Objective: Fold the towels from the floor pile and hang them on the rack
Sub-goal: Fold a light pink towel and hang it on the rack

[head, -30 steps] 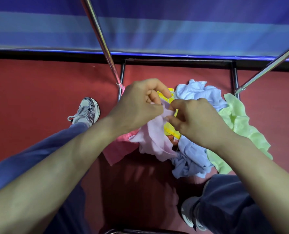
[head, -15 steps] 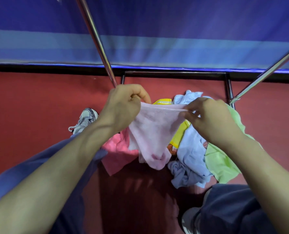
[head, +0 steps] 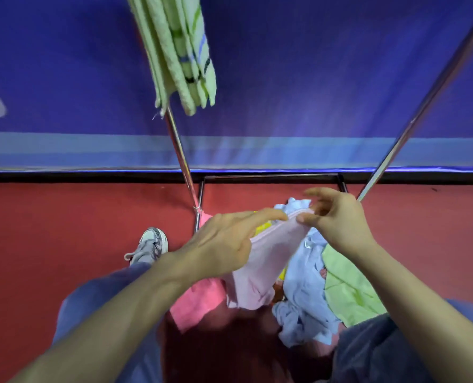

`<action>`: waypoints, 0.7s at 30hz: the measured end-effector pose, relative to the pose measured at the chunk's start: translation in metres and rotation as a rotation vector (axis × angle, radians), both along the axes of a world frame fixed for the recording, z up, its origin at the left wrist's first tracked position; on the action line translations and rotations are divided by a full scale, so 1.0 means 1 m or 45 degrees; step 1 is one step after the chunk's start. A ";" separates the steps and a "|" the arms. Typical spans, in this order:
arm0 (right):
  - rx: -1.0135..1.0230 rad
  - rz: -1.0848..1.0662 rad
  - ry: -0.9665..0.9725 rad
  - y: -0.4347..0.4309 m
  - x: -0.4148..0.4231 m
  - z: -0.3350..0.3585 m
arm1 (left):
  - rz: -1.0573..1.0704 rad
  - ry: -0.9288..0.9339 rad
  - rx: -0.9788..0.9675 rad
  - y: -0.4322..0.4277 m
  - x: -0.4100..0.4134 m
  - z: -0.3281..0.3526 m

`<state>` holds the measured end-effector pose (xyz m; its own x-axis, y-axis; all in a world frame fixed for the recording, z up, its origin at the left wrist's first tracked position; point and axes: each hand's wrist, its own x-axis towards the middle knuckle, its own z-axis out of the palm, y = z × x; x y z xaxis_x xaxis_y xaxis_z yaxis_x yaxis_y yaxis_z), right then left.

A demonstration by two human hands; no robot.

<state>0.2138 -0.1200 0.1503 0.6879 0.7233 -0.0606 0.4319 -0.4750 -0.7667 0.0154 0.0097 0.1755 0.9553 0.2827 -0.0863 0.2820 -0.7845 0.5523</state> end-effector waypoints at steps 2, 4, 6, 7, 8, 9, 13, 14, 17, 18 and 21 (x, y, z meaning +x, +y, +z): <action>-0.072 0.090 -0.095 -0.009 -0.005 0.017 | -0.131 0.105 0.096 -0.012 -0.004 0.015; -0.112 0.126 -0.162 -0.016 -0.011 0.038 | -0.144 0.170 0.200 -0.015 -0.008 0.032; -0.088 0.107 -0.188 -0.022 -0.016 0.060 | -0.065 0.141 0.215 -0.014 -0.009 0.054; -0.042 0.083 -0.152 -0.025 -0.018 0.072 | -0.017 0.119 0.192 -0.013 -0.009 0.066; 0.019 0.051 -0.080 -0.028 -0.021 0.082 | 0.019 0.101 0.177 -0.012 -0.008 0.078; 0.083 0.015 0.002 -0.031 -0.024 0.093 | 0.047 0.095 0.176 -0.012 -0.006 0.089; 0.113 -0.023 0.113 -0.040 -0.036 0.137 | -0.021 0.200 0.394 -0.017 0.003 0.141; 0.075 0.011 0.040 -0.041 -0.036 0.152 | -0.066 0.231 0.462 -0.018 0.006 0.159; 0.192 -0.038 -0.382 -0.044 -0.031 0.218 | -0.049 0.011 0.669 -0.023 0.018 0.234; 0.359 -0.127 -0.543 -0.047 -0.030 0.243 | 0.008 -0.194 0.752 -0.026 0.020 0.259; 0.734 -0.237 -0.763 -0.062 -0.031 0.282 | 0.077 -0.575 0.889 -0.035 0.015 0.295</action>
<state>0.1825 -0.1825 0.4318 0.5969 0.4013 0.6948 0.7956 -0.1837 -0.5773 0.0300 -0.0255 0.4701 0.8373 0.1813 0.5158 0.2029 -0.9791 0.0148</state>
